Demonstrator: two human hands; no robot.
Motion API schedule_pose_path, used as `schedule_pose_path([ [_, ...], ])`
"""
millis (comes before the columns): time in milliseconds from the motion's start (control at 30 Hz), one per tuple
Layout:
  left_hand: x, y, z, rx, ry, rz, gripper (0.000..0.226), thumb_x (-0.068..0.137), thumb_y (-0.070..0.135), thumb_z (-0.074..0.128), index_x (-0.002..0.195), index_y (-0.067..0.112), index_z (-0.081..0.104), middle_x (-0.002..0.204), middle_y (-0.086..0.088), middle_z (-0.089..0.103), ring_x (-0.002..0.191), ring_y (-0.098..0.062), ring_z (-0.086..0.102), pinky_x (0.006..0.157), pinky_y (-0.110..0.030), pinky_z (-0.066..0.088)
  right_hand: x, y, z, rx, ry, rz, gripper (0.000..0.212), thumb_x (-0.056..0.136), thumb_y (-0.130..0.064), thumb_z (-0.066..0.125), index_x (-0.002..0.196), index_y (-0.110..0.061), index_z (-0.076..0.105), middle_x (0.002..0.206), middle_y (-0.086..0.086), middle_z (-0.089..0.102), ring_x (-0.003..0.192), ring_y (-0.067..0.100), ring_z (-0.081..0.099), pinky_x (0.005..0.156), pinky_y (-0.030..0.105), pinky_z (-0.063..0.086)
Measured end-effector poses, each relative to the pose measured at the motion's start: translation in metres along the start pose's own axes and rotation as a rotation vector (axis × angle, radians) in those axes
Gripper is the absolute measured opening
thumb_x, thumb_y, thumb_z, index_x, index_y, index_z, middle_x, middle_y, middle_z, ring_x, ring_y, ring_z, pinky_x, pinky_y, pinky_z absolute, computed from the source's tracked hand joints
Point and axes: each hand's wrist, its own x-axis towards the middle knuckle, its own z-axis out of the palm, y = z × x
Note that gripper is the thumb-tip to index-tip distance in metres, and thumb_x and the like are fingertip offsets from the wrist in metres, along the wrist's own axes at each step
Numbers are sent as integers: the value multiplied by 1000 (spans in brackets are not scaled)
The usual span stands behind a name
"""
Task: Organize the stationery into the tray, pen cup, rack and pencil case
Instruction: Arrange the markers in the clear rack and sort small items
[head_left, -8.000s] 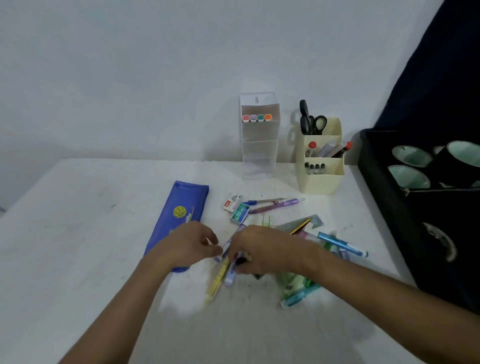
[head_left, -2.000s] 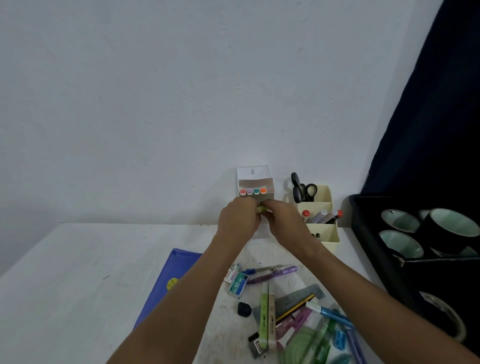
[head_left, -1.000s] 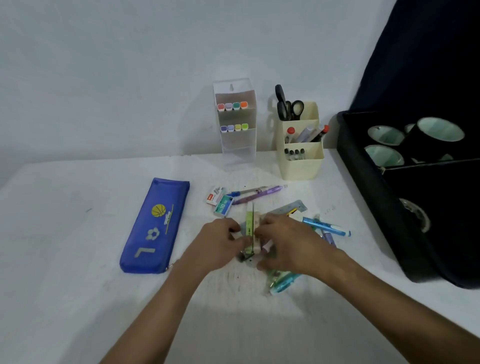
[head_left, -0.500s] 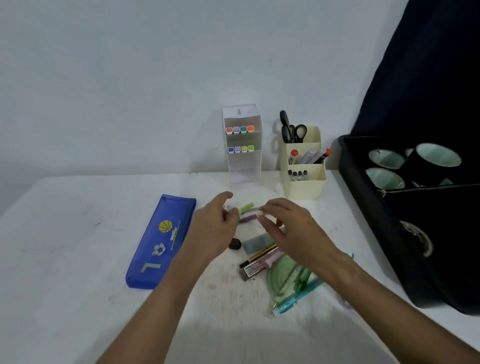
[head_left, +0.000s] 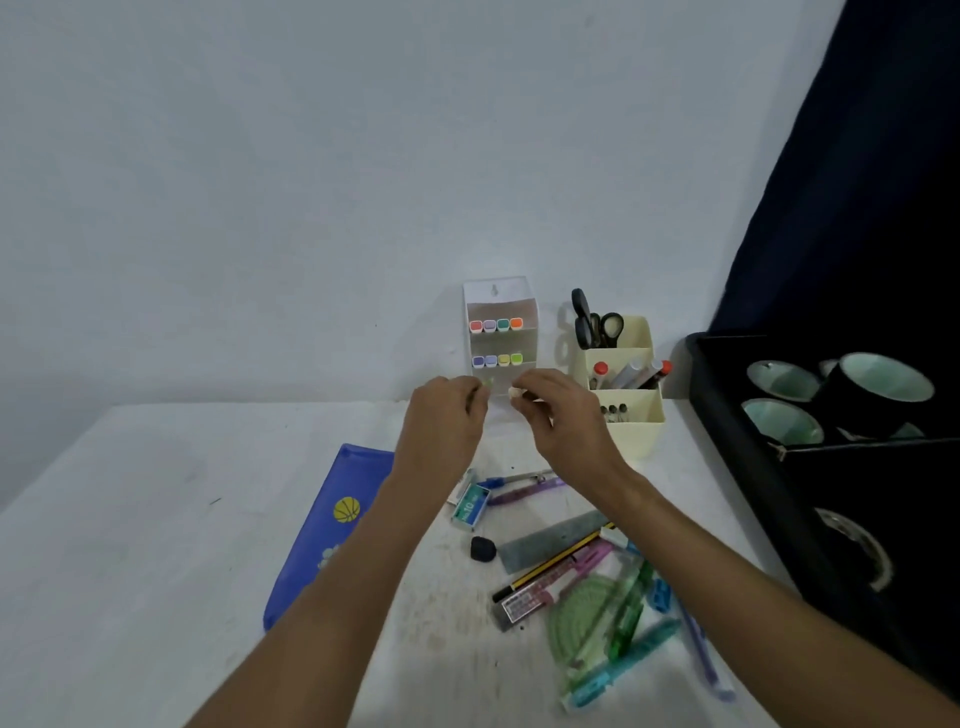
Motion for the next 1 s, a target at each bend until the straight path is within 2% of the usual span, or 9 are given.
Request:
schedule_pose_path([
  [133, 3, -2, 14, -69, 14, -23, 27, 97, 31, 51, 98, 12, 70, 84, -6, 69, 69, -14, 54, 67, -22, 40, 2, 16, 17, 7, -19, 67, 15, 88, 1, 61, 101, -1, 69, 97, 10, 67, 85, 13, 59, 81, 23, 51],
  [267, 6, -4, 20, -85, -37, -28, 30, 96, 35, 53, 100, 12, 72, 90, -7, 72, 71, -13, 58, 70, -20, 41, 6, 26, 27, 28, -54, 144, 17, 89, -1, 60, 103, -3, 70, 100, 10, 70, 86, 15, 61, 82, 26, 52],
  [400, 10, -6, 24, -68, -86, -31, 28, 93, 29, 57, 114, 14, 69, 98, -8, 70, 74, -9, 51, 74, -15, 36, 11, 26, 31, 76, -78, 229, 20, 90, -3, 60, 106, -5, 71, 104, 8, 73, 87, 9, 60, 80, 5, 41],
  [567, 21, -11, 28, 12, -174, -70, 30, 95, 24, 54, 121, 13, 64, 109, -10, 65, 93, -20, 62, 86, -21, 44, 18, 24, 35, 70, -135, 285, 21, 90, -5, 60, 108, -6, 71, 110, 10, 71, 101, 23, 65, 91, 17, 42],
  [700, 31, -16, 33, 70, -202, -68, 28, 96, 24, 52, 120, 14, 63, 111, -8, 63, 96, -21, 62, 86, -23, 45, 22, 27, 41, 5, -186, 319, 22, 91, -6, 59, 110, -9, 71, 112, 8, 71, 103, 25, 64, 96, 27, 47],
  [1000, 41, -29, 50, 98, -247, -98, 29, 96, 27, 52, 122, 16, 62, 117, -6, 66, 99, -22, 64, 96, -29, 46, 25, 30, 51, -92, -220, 298, 23, 92, -9, 59, 111, -16, 70, 109, 6, 72, 99, 26, 66, 89, 37, 53],
])
